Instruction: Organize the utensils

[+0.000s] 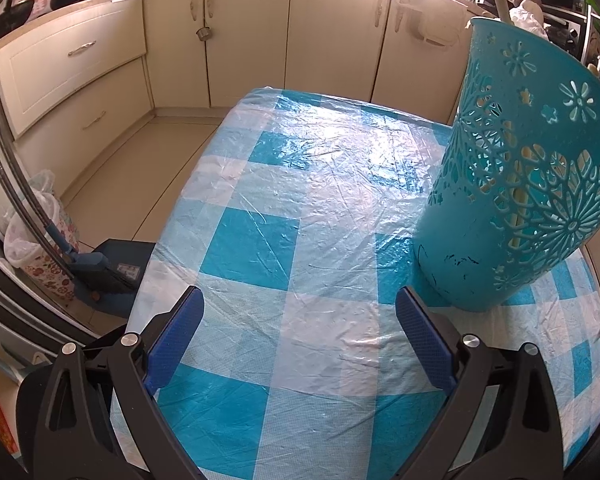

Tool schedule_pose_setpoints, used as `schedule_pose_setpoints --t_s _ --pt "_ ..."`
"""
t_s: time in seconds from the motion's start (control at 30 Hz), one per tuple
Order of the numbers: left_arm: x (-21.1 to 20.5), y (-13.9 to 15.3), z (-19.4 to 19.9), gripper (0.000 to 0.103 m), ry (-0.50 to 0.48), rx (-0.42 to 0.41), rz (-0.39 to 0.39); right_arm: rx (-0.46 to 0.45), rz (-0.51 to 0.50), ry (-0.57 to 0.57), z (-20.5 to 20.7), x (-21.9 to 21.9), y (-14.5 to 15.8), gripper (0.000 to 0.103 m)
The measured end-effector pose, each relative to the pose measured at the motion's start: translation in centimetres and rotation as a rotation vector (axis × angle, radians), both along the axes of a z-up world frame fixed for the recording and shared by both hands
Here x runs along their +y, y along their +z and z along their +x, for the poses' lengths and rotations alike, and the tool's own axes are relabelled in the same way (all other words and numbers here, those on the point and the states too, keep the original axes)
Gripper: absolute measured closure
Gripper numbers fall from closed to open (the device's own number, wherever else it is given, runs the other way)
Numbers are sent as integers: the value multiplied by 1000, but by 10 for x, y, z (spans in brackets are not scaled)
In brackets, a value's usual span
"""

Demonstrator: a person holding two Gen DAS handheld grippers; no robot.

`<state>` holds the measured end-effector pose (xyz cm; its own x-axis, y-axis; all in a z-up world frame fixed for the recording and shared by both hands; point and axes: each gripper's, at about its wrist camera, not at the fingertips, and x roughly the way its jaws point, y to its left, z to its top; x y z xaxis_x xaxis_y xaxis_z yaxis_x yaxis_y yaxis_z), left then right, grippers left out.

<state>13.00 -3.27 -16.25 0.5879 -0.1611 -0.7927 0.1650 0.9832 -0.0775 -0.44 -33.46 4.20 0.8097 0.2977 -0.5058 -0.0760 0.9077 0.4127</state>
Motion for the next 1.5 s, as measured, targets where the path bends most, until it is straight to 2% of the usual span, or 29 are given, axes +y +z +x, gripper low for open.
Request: schedule_pose_setpoints --t_s 0.03,0.13,0.23,0.37,0.43,0.57,0.63,0.67,0.73,0.83,1.0,1.13,1.27,1.4,1.5 --pt "0 0 0 10 1 0 0 -83 34 -11 -2 3 22 97" --pt "2 0 0 10 8 2 -8 -232 48 -30 6 21 62 97" --pt "4 0 0 10 11 3 -17 -288 16 -54 26 39 71 97" --pt "6 1 0 10 7 0 -26 -255 -105 -89 43 53 42 97" --pt "8 0 -1 10 6 -1 -32 -186 -159 -86 48 61 16 97" --pt "9 1 -1 10 7 -4 -37 -39 -191 -75 52 59 -24 93" --pt "9 3 -2 10 6 -7 -31 -13 -160 -103 45 51 -30 77" --pt "9 5 -3 10 6 -9 -21 -16 -150 -110 38 52 -26 74" --pt "8 10 -8 10 6 -11 9 -27 -152 -131 17 53 -18 54" --pt "7 33 -23 10 3 -36 47 -9 -151 -156 -15 59 -12 29" --pt "0 93 -66 8 -29 -148 123 34 -180 -212 -63 74 -4 8" --pt "-5 137 -109 8 -43 -210 145 36 -216 -247 -98 89 10 7" --pt "-5 170 -141 8 -84 -203 149 45 -254 -261 -122 98 32 7" --pt "7 211 -176 8 -114 -211 82 -1 -280 -287 -152 107 60 7" --pt "19 235 -198 8 -116 -212 29 -14 -244 -308 -175 112 79 7"
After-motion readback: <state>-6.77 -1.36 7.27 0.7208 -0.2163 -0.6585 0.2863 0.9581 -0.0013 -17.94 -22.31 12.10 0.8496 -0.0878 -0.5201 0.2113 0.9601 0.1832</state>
